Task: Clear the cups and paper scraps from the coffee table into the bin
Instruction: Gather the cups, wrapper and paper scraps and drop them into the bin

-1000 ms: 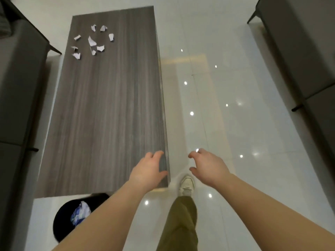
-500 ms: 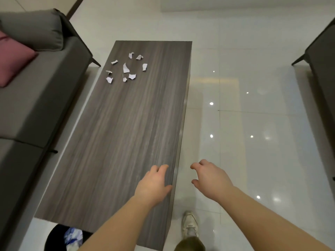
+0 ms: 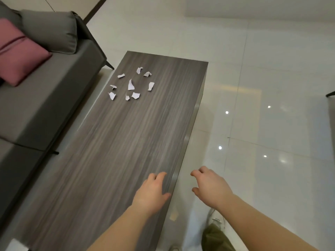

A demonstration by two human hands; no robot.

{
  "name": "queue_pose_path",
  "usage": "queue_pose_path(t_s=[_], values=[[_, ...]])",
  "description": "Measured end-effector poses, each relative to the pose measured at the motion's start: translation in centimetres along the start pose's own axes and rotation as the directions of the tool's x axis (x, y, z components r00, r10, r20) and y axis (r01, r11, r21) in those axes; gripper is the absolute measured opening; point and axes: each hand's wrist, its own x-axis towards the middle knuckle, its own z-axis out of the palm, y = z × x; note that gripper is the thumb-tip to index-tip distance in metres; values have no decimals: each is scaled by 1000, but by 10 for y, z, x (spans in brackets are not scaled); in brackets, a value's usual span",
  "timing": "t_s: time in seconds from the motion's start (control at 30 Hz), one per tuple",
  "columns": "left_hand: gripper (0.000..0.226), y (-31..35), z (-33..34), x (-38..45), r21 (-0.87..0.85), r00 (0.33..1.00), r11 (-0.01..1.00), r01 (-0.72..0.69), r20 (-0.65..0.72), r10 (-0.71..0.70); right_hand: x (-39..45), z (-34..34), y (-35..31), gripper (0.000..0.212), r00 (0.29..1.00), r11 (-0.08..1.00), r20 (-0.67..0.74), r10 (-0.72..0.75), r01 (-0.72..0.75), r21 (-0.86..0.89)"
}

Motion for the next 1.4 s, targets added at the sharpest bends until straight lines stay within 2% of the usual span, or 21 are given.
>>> queue_pose_path(t_s=[0.27, 0.4, 0.5, 0.77, 0.9, 1.2, 1.4], values=[[64, 30, -28, 71, -157, 995, 984, 79, -52, -88, 78, -61, 36, 46, 996, 994, 73, -53, 60, -88], [66, 12, -45, 108, -205, 981, 963, 174, -51, -188, 138, -85, 25, 48, 992, 988, 58, -114, 119, -93], [71, -7, -59, 143, -245, 965, 939, 243, -39, -260, 190, -99, 18, 48, 981, 983, 117, -153, 164, -88], [78, -47, -99, 225, -341, 924, 889, 305, -121, -364, 307, -122, -2, 69, 964, 963, 149, -223, 241, -122], [83, -60, -125, 263, -396, 878, 850, 348, -181, -444, 360, -142, -7, 79, 956, 952, 152, -252, 273, -141], [97, -89, -193, 383, -551, 721, 726, 413, -289, -629, 519, -191, -31, 95, 936, 910, 130, -328, 350, -222], [100, -102, -210, 443, -578, 687, 685, 443, -272, -674, 594, -200, -41, 111, 935, 904, 108, -337, 354, -242]])
